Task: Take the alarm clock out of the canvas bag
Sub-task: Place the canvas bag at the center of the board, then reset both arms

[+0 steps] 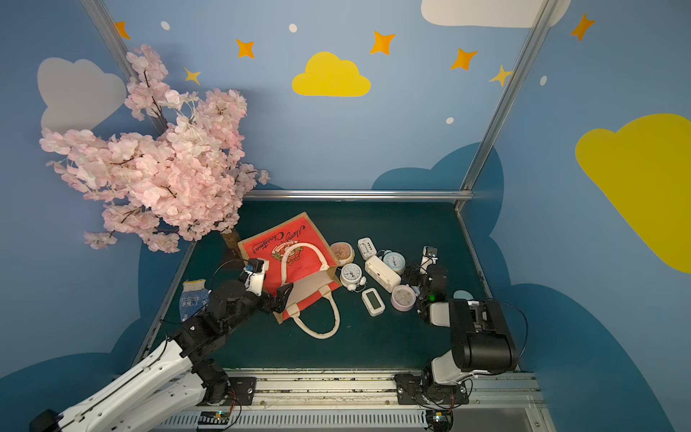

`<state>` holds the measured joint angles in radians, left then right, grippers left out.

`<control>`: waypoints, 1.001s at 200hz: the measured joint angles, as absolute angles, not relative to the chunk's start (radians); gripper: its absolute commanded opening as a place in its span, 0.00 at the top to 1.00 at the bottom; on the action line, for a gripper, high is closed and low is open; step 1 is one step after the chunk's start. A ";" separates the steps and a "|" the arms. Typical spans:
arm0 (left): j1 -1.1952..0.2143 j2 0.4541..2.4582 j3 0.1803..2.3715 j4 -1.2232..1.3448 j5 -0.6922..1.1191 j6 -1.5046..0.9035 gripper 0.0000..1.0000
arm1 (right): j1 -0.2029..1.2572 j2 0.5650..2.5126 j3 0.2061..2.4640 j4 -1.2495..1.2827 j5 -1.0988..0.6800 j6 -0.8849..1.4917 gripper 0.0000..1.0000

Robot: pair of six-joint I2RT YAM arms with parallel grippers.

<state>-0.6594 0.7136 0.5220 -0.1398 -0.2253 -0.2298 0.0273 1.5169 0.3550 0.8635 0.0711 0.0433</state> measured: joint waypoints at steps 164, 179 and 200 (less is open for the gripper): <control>-0.606 0.659 0.622 -0.165 -0.386 -0.155 0.01 | 0.028 1.517 0.355 0.863 0.072 0.043 0.02; -0.545 0.679 0.621 -0.156 -0.399 -0.136 0.01 | 0.028 1.517 0.355 0.863 0.072 0.043 0.02; -0.456 0.696 0.596 -0.106 -0.404 -0.101 0.01 | 0.028 1.517 0.355 0.863 0.072 0.043 0.02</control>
